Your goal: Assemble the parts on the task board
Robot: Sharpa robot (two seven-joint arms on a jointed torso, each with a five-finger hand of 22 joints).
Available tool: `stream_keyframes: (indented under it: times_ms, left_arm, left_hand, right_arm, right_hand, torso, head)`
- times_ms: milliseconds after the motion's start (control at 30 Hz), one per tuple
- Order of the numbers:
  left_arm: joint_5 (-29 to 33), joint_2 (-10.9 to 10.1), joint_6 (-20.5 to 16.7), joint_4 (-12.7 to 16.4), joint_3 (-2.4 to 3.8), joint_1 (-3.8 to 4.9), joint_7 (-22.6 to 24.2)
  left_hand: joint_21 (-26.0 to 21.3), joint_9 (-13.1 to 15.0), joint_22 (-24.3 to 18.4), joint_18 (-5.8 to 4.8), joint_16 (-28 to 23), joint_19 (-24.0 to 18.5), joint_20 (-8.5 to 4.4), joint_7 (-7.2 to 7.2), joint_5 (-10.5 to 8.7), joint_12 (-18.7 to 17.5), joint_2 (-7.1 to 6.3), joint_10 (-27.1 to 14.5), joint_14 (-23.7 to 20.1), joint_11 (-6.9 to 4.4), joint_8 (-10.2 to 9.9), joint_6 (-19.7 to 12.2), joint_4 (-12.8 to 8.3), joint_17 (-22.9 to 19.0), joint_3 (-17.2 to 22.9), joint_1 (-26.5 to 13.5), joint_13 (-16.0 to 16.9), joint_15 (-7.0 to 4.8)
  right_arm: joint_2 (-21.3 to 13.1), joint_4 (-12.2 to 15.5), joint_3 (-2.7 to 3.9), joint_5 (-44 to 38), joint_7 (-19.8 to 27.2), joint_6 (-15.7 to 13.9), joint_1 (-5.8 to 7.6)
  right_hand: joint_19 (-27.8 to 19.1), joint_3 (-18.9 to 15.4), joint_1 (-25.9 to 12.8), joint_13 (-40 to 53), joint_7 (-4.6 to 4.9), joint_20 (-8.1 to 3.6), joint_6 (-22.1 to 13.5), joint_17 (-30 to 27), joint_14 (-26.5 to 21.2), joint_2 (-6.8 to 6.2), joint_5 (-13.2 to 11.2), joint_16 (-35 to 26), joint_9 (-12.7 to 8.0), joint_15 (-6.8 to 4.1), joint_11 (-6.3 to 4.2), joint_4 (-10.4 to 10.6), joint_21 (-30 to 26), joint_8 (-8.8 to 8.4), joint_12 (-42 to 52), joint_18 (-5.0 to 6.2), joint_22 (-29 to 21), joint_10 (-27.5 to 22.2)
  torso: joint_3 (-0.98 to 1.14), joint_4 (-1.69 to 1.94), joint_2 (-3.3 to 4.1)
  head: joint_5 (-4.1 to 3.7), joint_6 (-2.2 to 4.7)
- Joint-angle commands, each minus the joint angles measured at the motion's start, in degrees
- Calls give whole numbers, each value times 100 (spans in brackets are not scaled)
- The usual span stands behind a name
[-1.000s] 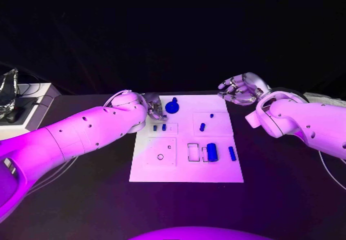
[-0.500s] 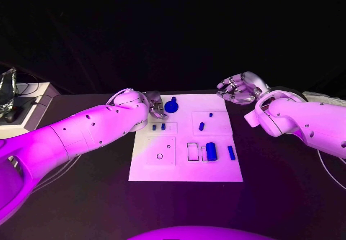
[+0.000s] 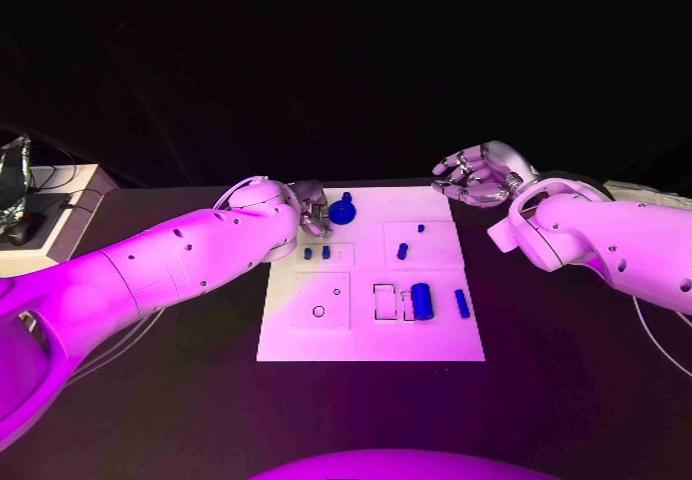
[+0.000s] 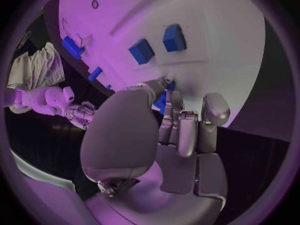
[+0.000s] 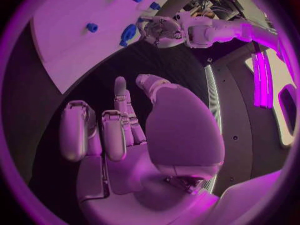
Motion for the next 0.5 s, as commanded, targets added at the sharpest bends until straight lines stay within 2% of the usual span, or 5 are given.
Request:
stream_keyframes:
  times_ms: [33,233,500]
  left_arm:
    - [43,-16,291,-12,-23,-33,50]
    - [111,-24,221,4,-23,-35,144]
    - [350,-54,-201,20,-23,-36,436]
  left_hand:
    - [31,13,-8,-57,14,-36,-9,12,6,-81,-2,-82,33,4,52,96,-103,199,212,58,-128,-23]
    - [16,-20,-30,-47,-2,-80,-10,10,2,-226,-14,-44,8,6,81,223,-251,160,543,-61,-268,-20]
    - [14,-63,-36,-42,-13,-103,-2,34,9,-355,-30,-3,-4,34,41,198,-363,142,811,-219,-382,-1]
  right_arm:
    - [0,10,3,-48,24,89,-1]
    - [1,7,3,-48,30,86,-1]
    - [-2,0,3,-41,38,79,-1]
  right_hand:
    - [55,32,-61,-23,-4,-1,29,333,340,12,9,25,12,27,-23,-5,23,-30,-46,-17,583,43]
    - [57,32,-64,-25,-4,-1,30,333,340,14,9,25,13,27,-23,-5,26,-31,-48,-17,585,45]
    - [59,33,-75,-31,-3,-1,32,335,340,18,9,26,15,28,-22,0,32,-32,-54,-19,589,52]
  torso:
    - [-4,6,-3]
    - [-3,2,0]
    - [-5,4,1]
  head:
    - [-3,-5]
    - [0,8]
    - [-4,22]
